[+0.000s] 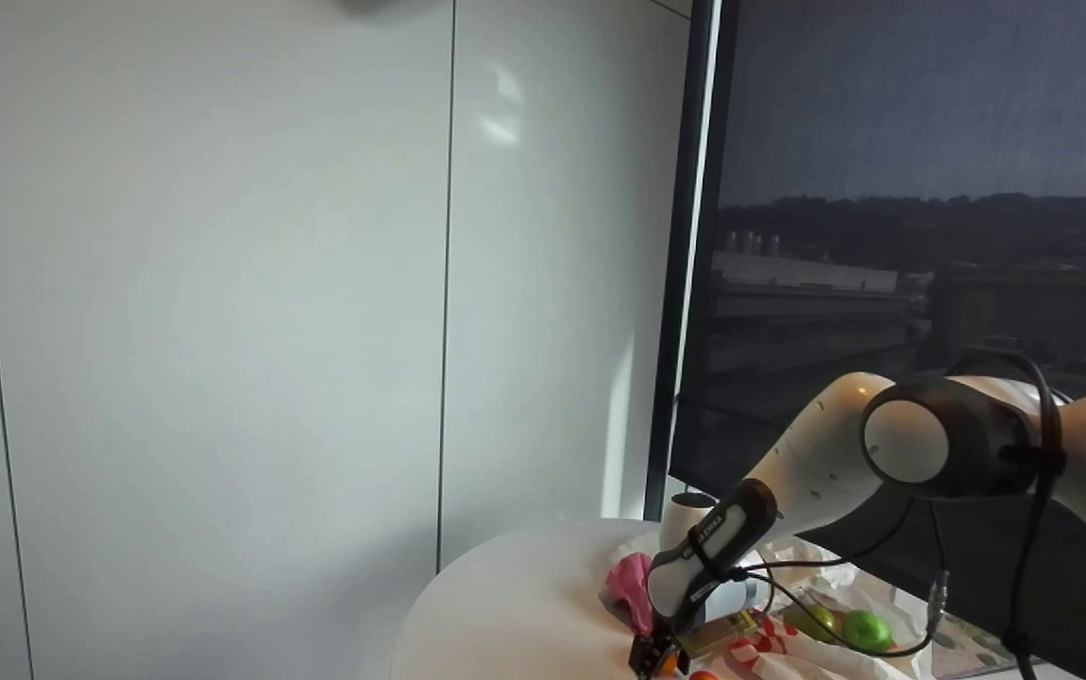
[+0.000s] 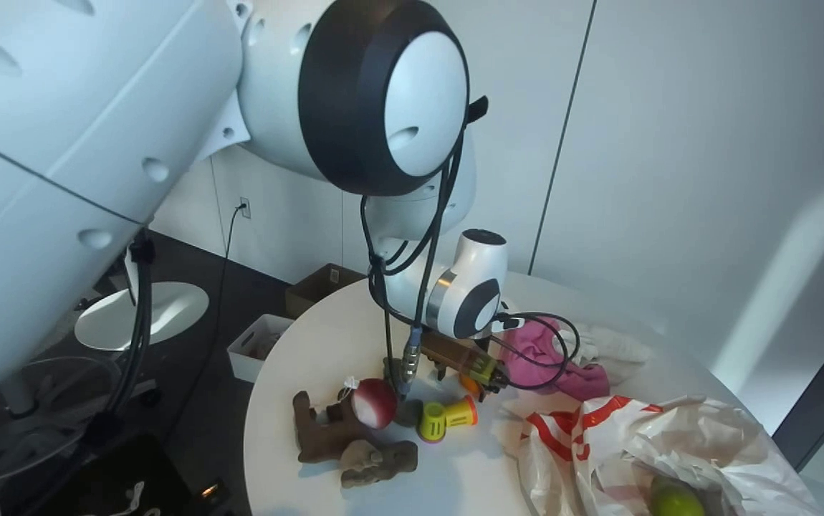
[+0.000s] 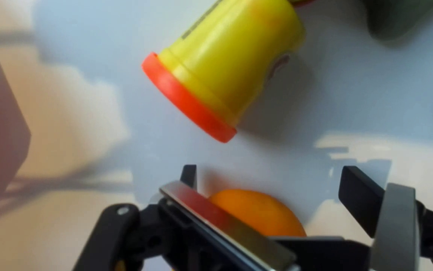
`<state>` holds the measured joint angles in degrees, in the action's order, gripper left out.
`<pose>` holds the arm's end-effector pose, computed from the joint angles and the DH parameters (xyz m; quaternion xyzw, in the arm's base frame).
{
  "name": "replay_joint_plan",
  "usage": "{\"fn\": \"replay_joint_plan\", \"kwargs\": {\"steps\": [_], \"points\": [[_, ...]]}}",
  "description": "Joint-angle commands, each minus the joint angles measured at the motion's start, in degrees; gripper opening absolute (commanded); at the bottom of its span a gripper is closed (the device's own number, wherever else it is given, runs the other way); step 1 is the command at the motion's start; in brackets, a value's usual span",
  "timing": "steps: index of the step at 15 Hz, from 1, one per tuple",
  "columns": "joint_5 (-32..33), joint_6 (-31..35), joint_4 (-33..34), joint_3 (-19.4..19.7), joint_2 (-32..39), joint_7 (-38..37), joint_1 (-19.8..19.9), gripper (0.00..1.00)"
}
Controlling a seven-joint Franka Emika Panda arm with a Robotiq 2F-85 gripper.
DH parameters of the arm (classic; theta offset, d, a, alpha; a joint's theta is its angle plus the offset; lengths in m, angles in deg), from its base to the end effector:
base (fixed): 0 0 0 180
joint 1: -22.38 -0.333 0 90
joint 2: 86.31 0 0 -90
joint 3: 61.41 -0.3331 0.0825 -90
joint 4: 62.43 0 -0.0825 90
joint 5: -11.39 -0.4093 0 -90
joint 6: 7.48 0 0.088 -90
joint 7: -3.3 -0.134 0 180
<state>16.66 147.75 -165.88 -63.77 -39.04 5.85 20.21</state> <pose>0.6689 0.0547 0.0555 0.9946 0.0953 0.0402 0.0054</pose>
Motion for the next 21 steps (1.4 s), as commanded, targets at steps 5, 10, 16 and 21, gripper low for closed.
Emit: {"fn": "replay_joint_plan", "kwargs": {"steps": [5,10,16,21], "points": [[4.92,5.83,-0.18,2.99,0.42,2.15,-2.89,0.83],[6.57,6.15,-0.28,4.98,-0.03,1.11,-4.65,1.00],[5.80,6.89,0.83,3.43,0.32,2.05,-4.07,1.00],[6.60,8.88,2.41,4.02,1.51,2.22,-5.13,1.00]]}}
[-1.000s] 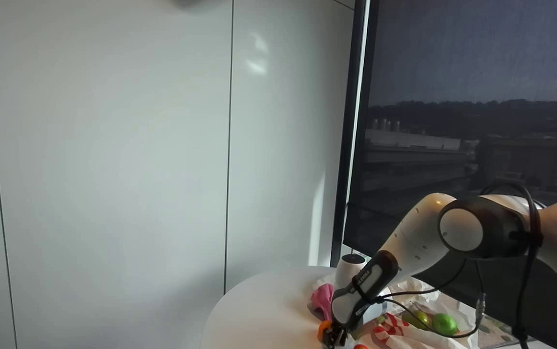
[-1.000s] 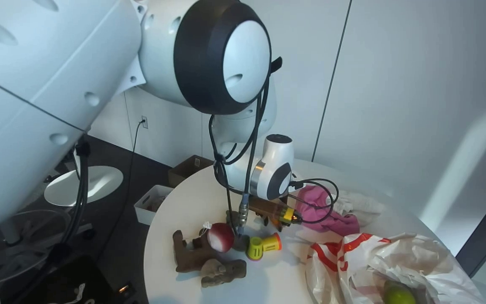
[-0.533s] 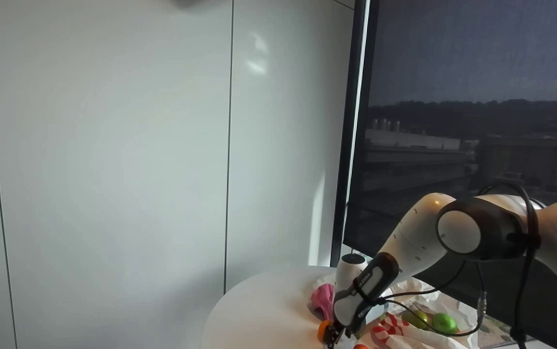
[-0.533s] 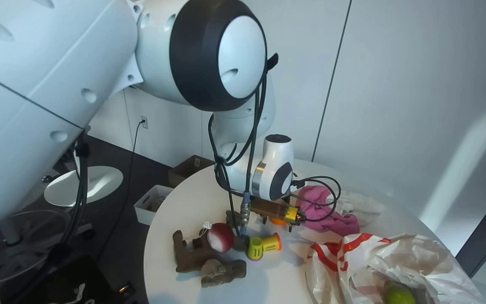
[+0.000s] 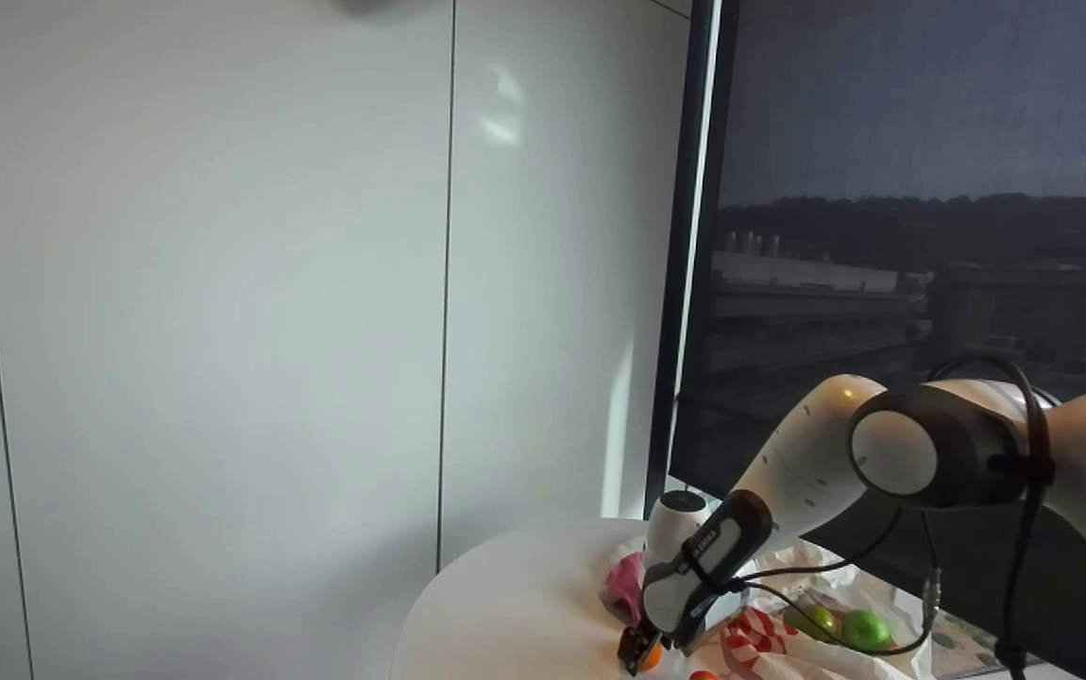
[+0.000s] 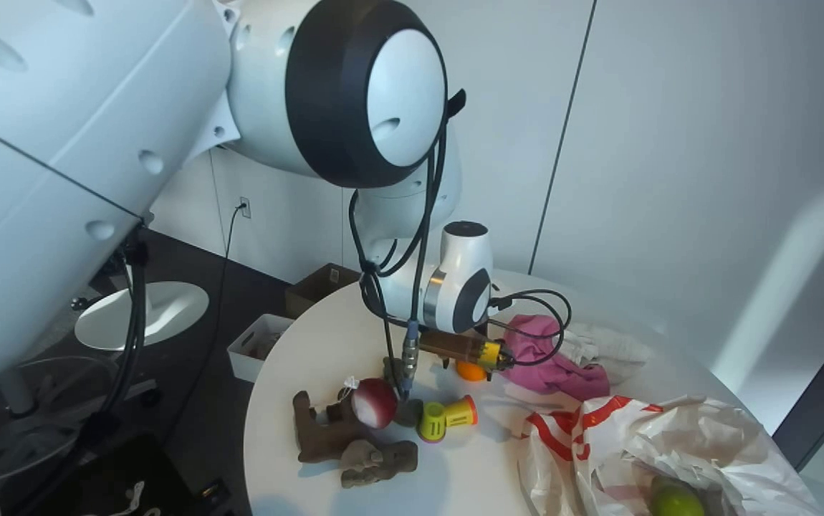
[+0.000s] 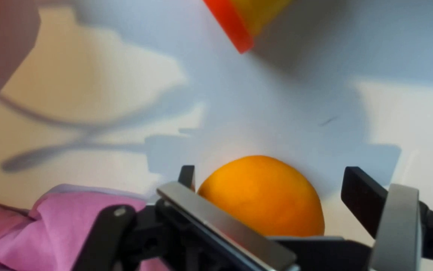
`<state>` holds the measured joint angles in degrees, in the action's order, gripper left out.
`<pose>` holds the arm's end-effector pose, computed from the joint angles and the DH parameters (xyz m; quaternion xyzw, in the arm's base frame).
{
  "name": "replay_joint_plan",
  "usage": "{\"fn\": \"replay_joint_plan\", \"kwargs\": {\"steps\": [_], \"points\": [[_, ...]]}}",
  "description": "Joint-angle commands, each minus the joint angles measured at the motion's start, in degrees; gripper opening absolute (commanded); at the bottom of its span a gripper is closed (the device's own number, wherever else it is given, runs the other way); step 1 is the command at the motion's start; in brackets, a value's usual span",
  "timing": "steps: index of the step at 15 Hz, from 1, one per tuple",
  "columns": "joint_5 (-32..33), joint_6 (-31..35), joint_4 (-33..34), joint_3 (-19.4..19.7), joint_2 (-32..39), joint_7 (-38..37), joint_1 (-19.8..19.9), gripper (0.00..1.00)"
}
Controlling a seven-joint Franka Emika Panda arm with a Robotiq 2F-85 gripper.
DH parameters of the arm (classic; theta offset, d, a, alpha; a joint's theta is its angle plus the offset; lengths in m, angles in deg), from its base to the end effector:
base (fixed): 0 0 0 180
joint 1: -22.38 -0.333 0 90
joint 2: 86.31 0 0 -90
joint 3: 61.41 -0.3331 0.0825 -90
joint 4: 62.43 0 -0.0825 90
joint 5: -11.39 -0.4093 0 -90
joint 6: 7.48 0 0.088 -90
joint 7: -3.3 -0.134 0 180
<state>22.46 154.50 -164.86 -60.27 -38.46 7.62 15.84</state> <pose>0.6857 0.0736 0.0670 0.9782 0.1757 0.1014 0.0451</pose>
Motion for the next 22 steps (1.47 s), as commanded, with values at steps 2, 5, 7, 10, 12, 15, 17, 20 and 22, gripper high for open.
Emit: {"fn": "replay_joint_plan", "kwargs": {"steps": [2,5,7,10,12,15,17,20,22], "points": [[0.88,2.23,1.58,0.50,1.02,0.70,-1.03,0.75],[0.57,2.36,1.27,0.22,0.63,0.84,-0.96,0.59],[0.35,2.12,1.28,0.36,0.24,0.59,-0.88,0.52],[0.40,-1.13,0.03,2.28,-2.10,-1.08,-1.81,0.50],[1.48,-1.82,-1.51,7.07,-4.56,-4.82,-4.07,0.50],[2.31,-0.61,-5.43,14.66,-10.65,-10.72,-5.83,0.50],[3.00,-0.66,-7.08,18.84,-14.00,-14.06,-5.95,0.50],[4.94,-2.59,-9.10,24.83,-18.15,-17.80,-4.04,0.50],[5.45,-3.79,-8.05,27.29,-16.89,-20.72,-1.77,0.50]]}}
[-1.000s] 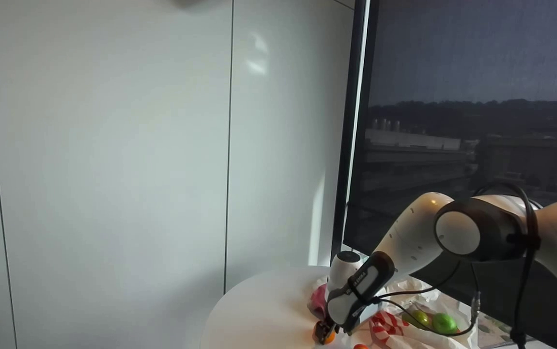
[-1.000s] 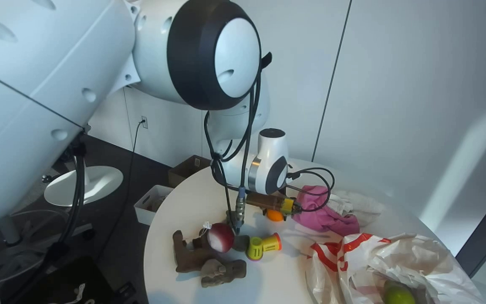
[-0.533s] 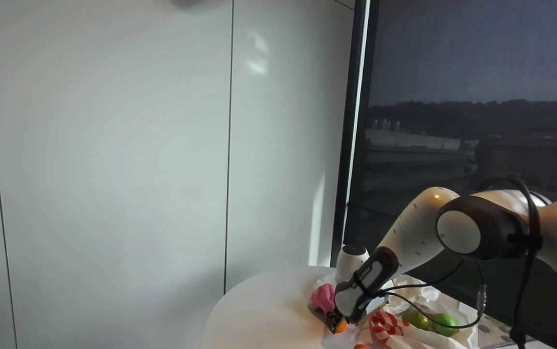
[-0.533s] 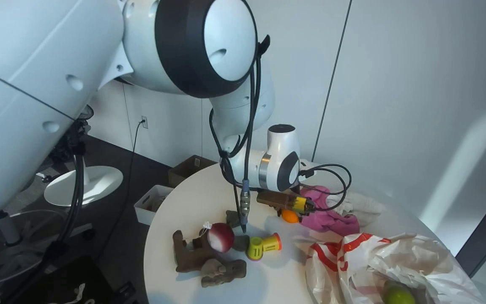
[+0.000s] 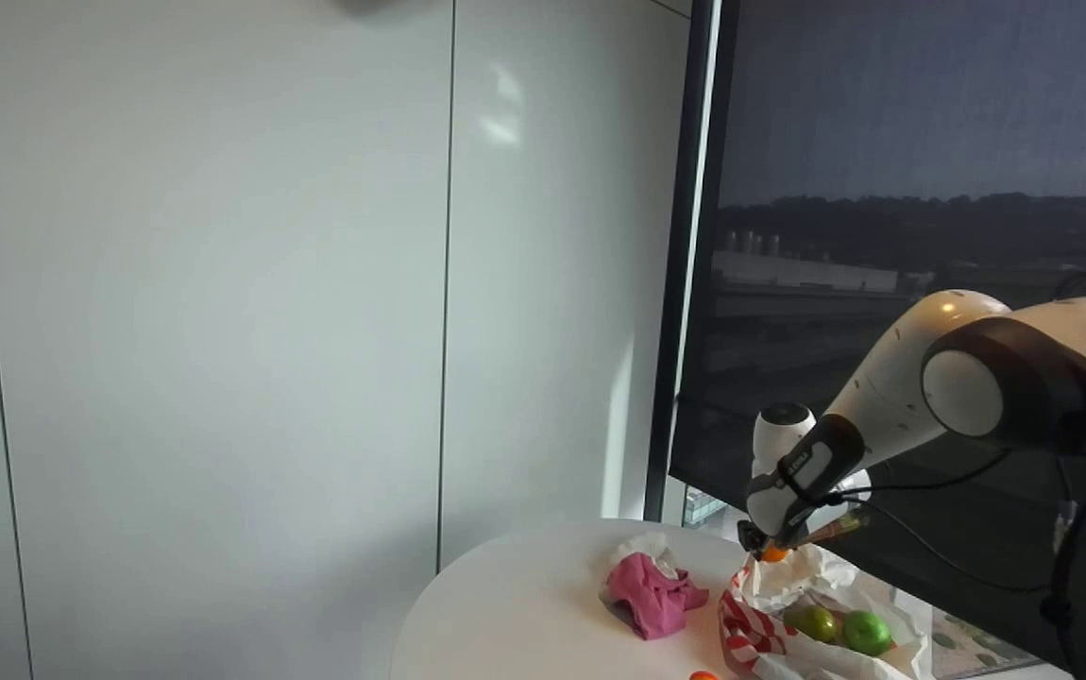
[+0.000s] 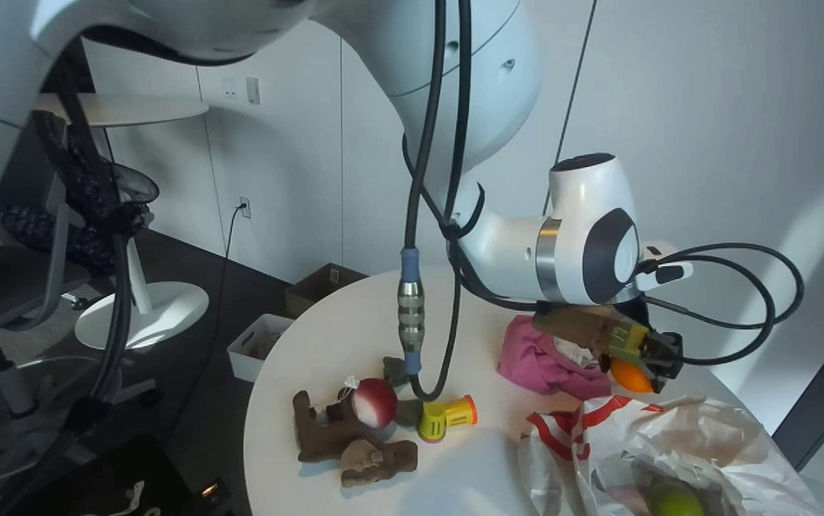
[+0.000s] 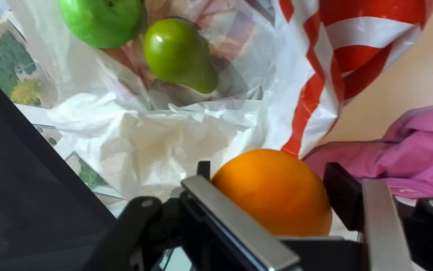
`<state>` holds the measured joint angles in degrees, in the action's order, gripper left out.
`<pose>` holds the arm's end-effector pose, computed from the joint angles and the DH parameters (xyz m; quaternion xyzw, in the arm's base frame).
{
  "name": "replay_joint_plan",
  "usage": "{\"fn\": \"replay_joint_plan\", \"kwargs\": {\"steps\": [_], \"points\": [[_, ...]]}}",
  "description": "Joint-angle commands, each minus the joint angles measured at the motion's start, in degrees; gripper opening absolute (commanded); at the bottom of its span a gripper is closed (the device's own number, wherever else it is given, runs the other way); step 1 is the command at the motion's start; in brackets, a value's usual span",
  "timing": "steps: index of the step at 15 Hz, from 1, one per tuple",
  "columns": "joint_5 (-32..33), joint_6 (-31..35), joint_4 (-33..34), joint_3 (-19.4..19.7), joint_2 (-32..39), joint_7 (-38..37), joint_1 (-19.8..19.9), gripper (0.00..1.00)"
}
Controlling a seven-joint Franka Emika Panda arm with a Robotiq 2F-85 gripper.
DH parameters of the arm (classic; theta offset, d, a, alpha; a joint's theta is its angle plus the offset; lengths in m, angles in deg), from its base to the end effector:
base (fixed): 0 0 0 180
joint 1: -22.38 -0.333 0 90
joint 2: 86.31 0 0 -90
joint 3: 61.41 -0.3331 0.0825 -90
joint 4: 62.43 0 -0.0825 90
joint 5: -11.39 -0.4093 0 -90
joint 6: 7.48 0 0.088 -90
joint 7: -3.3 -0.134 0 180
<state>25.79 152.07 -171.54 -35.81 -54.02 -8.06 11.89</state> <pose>0.6802 -0.1539 0.2338 0.9680 -0.0660 0.1647 0.1775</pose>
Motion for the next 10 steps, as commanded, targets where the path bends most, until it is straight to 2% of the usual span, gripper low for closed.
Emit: {"fn": "replay_joint_plan", "kwargs": {"steps": [1,6,10], "points": [[2.37,-2.09,-0.52,3.94,-0.27,-7.04,2.91,0.50],[-0.33,-6.78,2.77,0.36,4.58,-6.71,10.45,0.50],[-0.92,-5.71,6.74,-1.91,8.86,-5.40,13.59,0.50]]}}
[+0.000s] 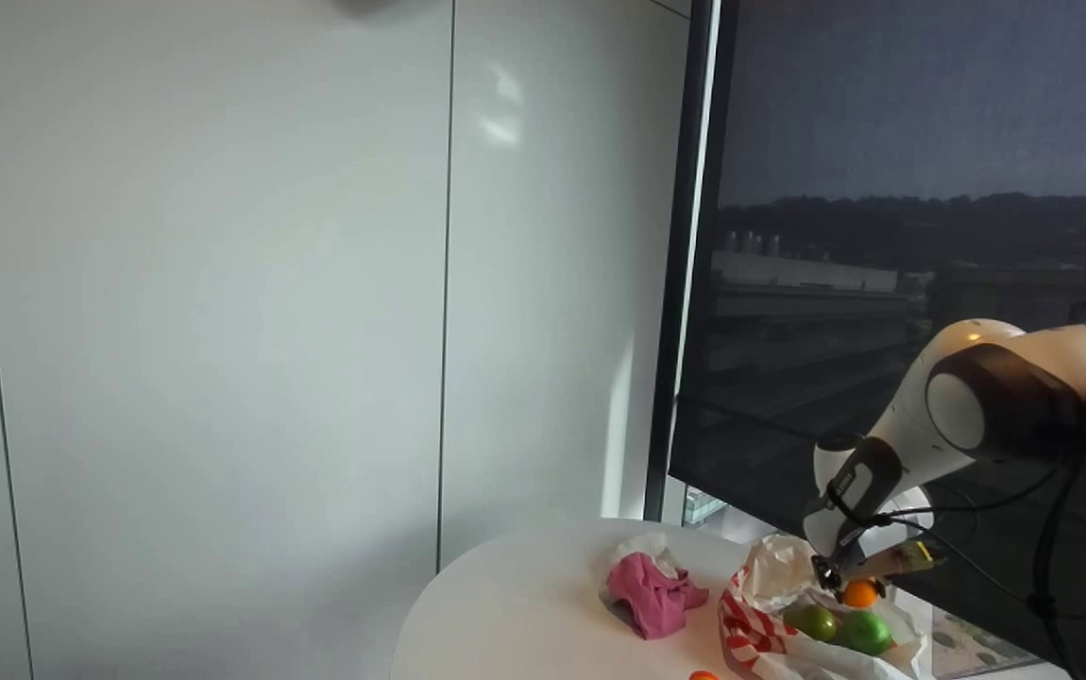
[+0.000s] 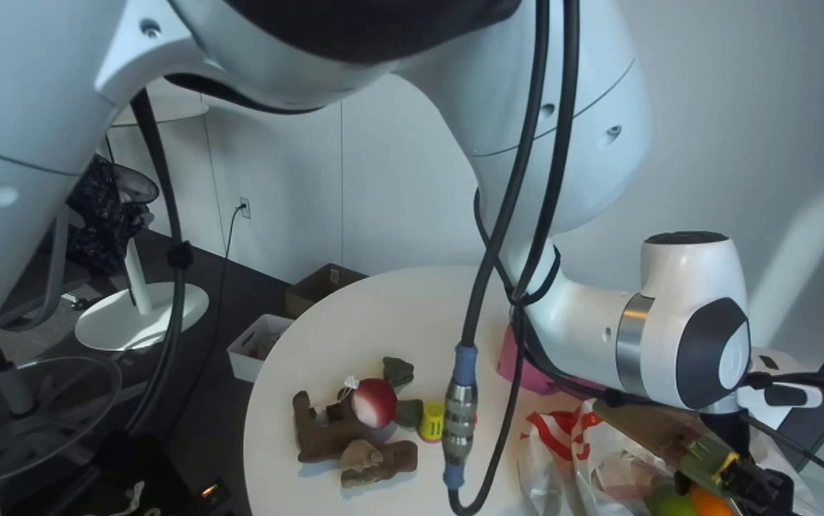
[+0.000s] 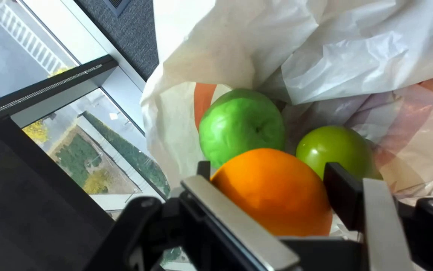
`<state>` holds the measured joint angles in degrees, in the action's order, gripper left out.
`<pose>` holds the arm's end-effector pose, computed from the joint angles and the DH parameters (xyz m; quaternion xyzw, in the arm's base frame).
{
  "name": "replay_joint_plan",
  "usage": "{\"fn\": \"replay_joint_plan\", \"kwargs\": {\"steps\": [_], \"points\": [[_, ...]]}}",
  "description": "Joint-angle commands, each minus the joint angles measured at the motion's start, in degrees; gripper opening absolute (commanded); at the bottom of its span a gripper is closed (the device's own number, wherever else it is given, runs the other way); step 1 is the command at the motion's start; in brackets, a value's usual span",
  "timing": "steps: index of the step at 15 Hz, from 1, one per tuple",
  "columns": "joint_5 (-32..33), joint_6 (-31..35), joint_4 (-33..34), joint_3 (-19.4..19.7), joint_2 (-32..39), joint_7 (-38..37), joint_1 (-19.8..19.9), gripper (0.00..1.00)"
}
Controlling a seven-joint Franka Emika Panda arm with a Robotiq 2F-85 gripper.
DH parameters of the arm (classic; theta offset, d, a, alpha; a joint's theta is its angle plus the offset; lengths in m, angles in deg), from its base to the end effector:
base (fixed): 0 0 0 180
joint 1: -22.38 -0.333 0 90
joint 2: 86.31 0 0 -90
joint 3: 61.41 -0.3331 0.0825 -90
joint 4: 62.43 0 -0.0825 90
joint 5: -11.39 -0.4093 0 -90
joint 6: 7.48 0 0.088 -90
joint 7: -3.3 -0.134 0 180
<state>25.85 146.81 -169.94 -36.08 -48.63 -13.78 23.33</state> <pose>0.6251 -0.2860 0.1756 0.9546 -0.2071 0.0799 0.1988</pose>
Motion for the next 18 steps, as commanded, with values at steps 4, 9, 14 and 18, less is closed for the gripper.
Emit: {"fn": "replay_joint_plan", "kwargs": {"steps": [4,9,14,18], "points": [[-2.01,-0.48,10.93,-2.94,8.35,0.97,4.68,0.50],[-4.82,-0.93,15.88,-4.90,12.89,1.66,7.57,0.50],[-5.94,1.50,11.59,-6.68,8.82,2.87,6.65,1.00],[-4.95,1.86,6.66,-6.66,2.83,3.08,3.89,1.00]]}}
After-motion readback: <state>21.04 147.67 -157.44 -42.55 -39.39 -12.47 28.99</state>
